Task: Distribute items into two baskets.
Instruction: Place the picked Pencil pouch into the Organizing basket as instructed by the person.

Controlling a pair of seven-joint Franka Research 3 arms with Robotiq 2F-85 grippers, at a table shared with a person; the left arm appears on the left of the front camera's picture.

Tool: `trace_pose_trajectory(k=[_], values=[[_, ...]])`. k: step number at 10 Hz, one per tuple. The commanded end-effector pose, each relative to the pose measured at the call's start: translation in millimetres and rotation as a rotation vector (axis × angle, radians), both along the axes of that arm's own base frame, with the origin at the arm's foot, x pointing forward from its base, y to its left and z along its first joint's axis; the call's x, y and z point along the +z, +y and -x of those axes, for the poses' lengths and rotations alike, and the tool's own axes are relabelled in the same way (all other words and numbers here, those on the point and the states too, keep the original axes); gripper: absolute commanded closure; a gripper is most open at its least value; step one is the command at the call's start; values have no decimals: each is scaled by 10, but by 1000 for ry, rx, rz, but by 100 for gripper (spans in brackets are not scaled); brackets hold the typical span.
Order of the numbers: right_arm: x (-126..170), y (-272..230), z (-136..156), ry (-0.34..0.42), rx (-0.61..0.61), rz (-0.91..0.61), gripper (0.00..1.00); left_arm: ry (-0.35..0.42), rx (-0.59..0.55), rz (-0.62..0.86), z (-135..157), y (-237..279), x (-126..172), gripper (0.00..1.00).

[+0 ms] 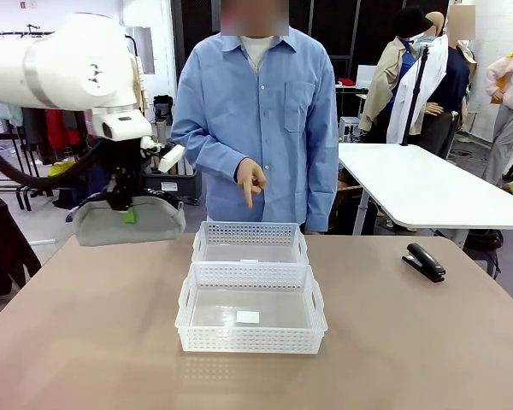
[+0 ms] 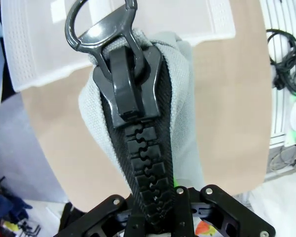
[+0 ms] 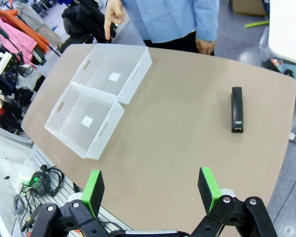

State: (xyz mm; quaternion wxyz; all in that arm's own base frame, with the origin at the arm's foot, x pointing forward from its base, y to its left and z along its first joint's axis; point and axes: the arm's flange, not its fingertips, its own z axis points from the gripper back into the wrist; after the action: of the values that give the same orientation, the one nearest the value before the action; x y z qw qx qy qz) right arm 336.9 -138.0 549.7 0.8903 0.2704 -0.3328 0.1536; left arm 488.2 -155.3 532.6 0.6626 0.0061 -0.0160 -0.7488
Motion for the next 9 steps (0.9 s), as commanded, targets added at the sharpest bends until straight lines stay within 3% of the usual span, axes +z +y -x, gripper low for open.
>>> trace_pose_trajectory(k=[1,6,9], values=[[12,-2,-12,-18,10,-16,0,9,-73,-20,-133,-148,101,100],[12,-2,-12,-18,10,-16,0,13,-95,-36,-534,-744,78,100],[12,-2,-12,-18,10,-16,0,6,-93,-54,-624,-1189,-107,100]])
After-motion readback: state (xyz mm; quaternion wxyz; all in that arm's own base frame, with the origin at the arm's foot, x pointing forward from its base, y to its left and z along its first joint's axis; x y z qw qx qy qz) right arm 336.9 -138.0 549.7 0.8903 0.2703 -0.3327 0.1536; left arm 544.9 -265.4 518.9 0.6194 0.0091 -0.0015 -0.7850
